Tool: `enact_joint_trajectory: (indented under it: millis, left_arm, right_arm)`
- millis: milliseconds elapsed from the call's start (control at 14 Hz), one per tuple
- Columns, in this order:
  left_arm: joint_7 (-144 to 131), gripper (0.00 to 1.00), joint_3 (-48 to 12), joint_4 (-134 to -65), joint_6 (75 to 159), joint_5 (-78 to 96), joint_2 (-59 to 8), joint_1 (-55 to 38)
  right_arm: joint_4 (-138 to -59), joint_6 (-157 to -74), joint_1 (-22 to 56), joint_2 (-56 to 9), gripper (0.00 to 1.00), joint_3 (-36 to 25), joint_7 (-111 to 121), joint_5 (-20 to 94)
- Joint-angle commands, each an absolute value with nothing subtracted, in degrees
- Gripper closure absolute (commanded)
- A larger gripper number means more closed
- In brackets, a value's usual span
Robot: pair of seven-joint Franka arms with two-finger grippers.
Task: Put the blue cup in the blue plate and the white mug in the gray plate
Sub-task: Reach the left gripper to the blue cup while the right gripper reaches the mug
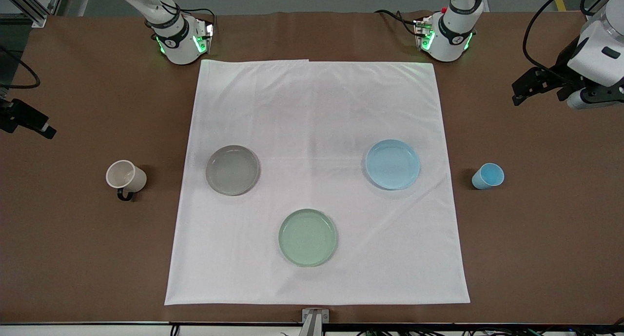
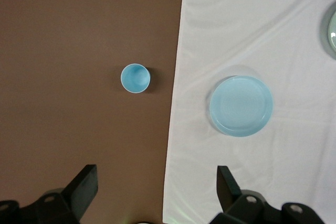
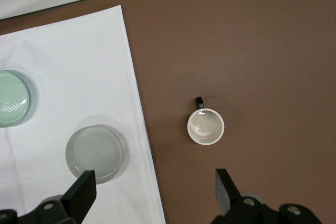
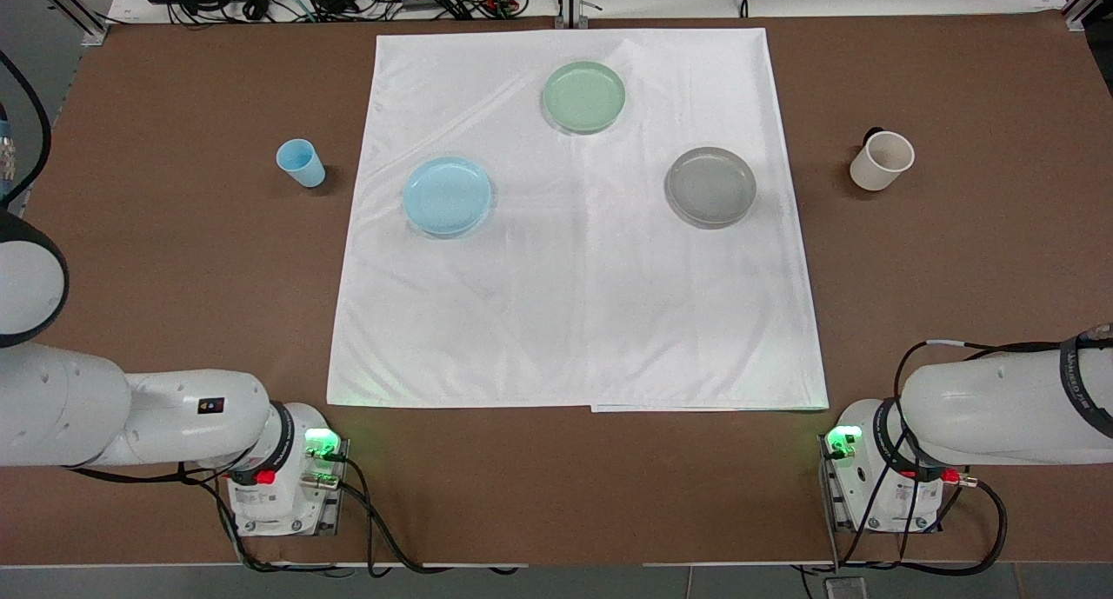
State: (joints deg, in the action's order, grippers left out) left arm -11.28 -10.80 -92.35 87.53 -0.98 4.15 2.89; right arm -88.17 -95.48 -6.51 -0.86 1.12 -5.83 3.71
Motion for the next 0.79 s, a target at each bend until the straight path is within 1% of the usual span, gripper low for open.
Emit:
enact_joint_trajectory:
  millis: [0,429,571,714]
  left_arm:
    - [-9.9,0.0,-10.8,-91.1,86.3,-0.7,3.7,3.1]
    - [-8.8,0.0,-10.0,-90.3,86.3,-0.9,2.5,3.5]
    - [-5.7,0.0,-9.8,-93.2,86.6,-0.8,2.3,5.5]
    - [-5.5,0.0,-9.7,-96.9,89.5,-0.8,2.1,7.1]
  right_arm:
    - [-87.0,-94.9,-6.6,-1.3,0.0,1.3,-5.3,3.2]
    - [-86.9,-95.0,-6.6,-1.3,0.0,1.3,-5.3,3.2]
    - [-86.9,-94.8,-6.8,-1.3,0.0,1.3,-5.3,3.2]
    - [-86.9,-94.7,-6.7,-1.3,0.0,1.2,-5.3,3.2]
